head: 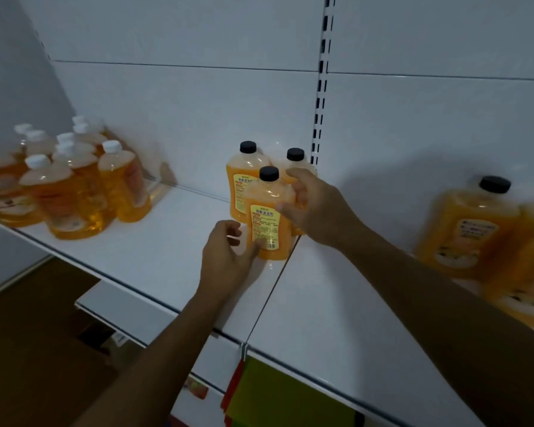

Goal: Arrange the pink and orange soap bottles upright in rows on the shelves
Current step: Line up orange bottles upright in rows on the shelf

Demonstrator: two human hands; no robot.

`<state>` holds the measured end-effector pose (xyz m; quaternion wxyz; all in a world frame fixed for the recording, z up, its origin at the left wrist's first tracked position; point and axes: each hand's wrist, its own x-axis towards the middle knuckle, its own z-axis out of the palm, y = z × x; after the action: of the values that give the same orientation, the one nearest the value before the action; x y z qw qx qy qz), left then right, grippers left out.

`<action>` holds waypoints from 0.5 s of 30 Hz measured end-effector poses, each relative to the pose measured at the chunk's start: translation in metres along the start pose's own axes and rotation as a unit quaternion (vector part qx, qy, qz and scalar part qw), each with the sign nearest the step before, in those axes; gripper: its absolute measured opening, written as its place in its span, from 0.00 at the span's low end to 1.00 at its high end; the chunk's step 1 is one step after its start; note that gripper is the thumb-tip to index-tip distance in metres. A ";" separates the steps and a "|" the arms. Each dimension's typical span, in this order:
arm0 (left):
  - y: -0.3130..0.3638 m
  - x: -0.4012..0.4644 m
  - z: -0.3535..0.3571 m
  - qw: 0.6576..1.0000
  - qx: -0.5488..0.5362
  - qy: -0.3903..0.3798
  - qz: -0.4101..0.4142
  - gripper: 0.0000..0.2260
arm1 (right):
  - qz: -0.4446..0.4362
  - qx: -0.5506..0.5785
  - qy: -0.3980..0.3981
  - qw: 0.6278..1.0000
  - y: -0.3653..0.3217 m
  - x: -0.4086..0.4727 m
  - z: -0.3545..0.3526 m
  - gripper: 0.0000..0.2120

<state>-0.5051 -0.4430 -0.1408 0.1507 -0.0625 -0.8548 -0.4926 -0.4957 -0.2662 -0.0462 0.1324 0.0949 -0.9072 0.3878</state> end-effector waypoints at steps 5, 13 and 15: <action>0.013 0.002 0.015 0.998 -0.039 -0.053 0.023 0.24 | 0.012 -0.009 0.013 1.000 0.000 0.006 0.008 0.28; 0.022 -0.007 0.038 1.000 0.003 -0.029 -0.006 0.51 | 0.007 -0.039 0.104 0.994 -0.008 -0.014 0.015 0.22; 0.029 -0.011 0.040 1.000 -0.011 -0.026 0.001 0.47 | 0.012 -0.070 0.120 0.990 -0.012 -0.021 0.011 0.22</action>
<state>-0.4947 -0.3938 -0.1392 0.1280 -0.0775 -0.8527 -0.5005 -0.4740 -0.2808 -0.0523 0.2421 0.0268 -0.9109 0.3331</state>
